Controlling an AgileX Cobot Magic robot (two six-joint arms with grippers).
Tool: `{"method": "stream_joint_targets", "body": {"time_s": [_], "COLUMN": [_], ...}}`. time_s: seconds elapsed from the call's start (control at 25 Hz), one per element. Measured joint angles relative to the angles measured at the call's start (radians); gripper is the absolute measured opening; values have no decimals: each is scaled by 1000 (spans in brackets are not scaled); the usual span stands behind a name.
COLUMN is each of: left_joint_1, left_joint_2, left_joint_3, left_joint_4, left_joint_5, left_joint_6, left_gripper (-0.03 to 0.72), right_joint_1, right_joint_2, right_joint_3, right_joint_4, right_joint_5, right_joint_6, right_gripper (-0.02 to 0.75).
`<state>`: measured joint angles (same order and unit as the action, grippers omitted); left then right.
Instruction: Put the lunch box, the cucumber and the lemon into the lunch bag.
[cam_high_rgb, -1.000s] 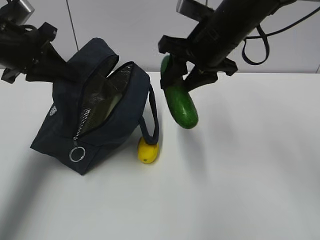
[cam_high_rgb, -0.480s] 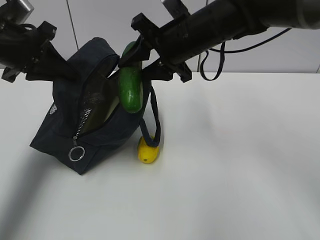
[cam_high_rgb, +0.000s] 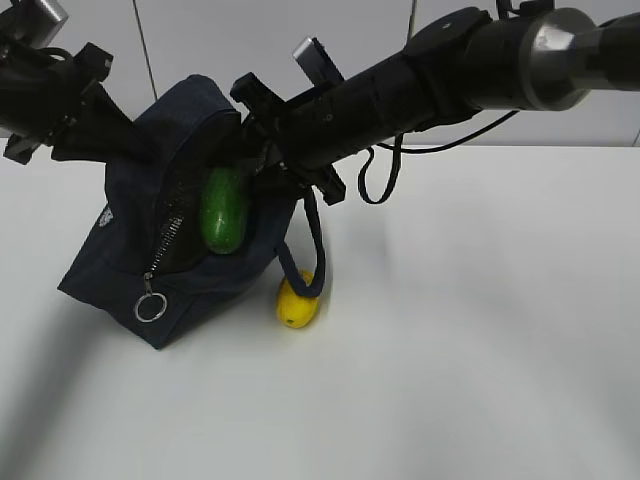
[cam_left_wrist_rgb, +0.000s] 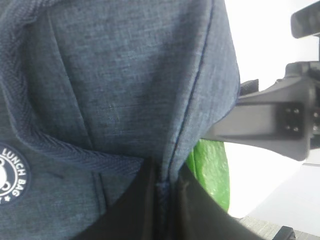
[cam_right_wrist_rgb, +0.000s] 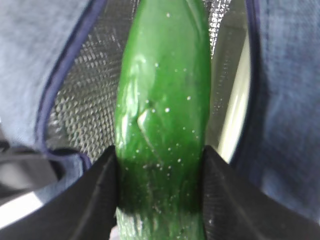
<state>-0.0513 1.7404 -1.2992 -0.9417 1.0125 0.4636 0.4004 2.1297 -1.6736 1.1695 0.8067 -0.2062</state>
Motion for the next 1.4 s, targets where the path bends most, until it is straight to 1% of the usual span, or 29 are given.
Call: {"method": "stream_joint_targets", "body": {"time_s": [0.28, 0.48, 0.56, 0.76, 0.88, 1.0, 1.12, 1.2, 1.4], "left_joint_1": [0, 0, 0, 0, 0, 0, 0, 0, 1], "left_joint_2": [0, 2, 2, 2, 2, 2, 2, 2, 2], "left_joint_3": [0, 0, 0, 0, 0, 0, 0, 0, 0], "left_joint_4": [-4, -4, -6, -12, -12, -12, -14, -16, -20], "left_joint_5": [1, 2, 2, 5, 7, 7, 7, 7, 7], "left_joint_6": [3, 5, 5, 7, 7, 7, 7, 7, 7], "left_gripper": [17, 17, 17, 17, 17, 17, 17, 17, 17], "right_joint_1": [8, 9, 9, 9, 9, 9, 7, -2, -44], "right_joint_2": [9, 15, 15, 15, 15, 15, 15, 15, 15], "right_joint_3": [0, 0, 0, 0, 0, 0, 0, 0, 0], "right_joint_4": [49, 64, 66, 72, 81, 128, 208, 241, 242], "right_joint_5": [-78, -87, -89, -94, -99, -99, -57, -9, 109], "right_joint_6": [-8, -24, -28, -46, -51, -66, -160, -252, -311], "right_gripper": [364, 375, 396, 508, 524, 526, 524, 518, 516]}}
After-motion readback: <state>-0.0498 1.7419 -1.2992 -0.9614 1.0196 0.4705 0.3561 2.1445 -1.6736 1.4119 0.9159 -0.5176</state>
